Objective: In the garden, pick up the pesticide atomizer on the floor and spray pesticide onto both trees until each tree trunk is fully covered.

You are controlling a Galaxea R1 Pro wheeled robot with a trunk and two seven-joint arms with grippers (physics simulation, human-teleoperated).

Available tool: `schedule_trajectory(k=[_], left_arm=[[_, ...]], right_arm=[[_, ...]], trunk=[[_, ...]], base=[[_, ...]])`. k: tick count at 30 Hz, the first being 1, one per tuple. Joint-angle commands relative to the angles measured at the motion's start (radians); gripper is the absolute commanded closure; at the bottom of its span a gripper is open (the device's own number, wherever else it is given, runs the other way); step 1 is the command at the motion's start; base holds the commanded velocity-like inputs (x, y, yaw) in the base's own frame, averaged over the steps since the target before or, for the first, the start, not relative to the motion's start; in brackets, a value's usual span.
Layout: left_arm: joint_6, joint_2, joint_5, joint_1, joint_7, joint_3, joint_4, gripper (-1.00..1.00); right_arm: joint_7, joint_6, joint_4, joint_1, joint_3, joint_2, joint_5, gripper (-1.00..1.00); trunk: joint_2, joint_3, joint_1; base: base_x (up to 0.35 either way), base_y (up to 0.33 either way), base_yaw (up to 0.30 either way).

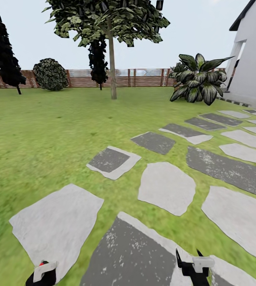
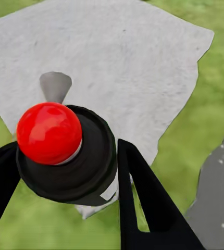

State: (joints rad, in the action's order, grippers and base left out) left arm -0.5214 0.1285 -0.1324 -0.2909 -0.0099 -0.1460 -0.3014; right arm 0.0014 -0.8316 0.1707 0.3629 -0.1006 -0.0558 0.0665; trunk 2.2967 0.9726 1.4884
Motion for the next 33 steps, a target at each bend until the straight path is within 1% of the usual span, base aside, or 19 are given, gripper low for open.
schedule_trajectory(k=[1,33], left_arm=[[-0.003,0.000,-0.009,-0.001,-0.001,0.003,0.001,1.00],[-0.003,0.000,-0.009,-0.001,-0.001,0.003,0.001,1.00]], right_arm=[[0.000,-0.003,-0.001,0.001,-0.007,0.000,0.007,-1.00],[0.000,-0.003,0.000,0.001,-0.006,0.001,0.007,-1.00]], trunk=[[0.000,0.001,0.000],[0.000,0.001,0.000]], base=[[0.339,0.000,0.000],[0.339,0.000,0.000]])
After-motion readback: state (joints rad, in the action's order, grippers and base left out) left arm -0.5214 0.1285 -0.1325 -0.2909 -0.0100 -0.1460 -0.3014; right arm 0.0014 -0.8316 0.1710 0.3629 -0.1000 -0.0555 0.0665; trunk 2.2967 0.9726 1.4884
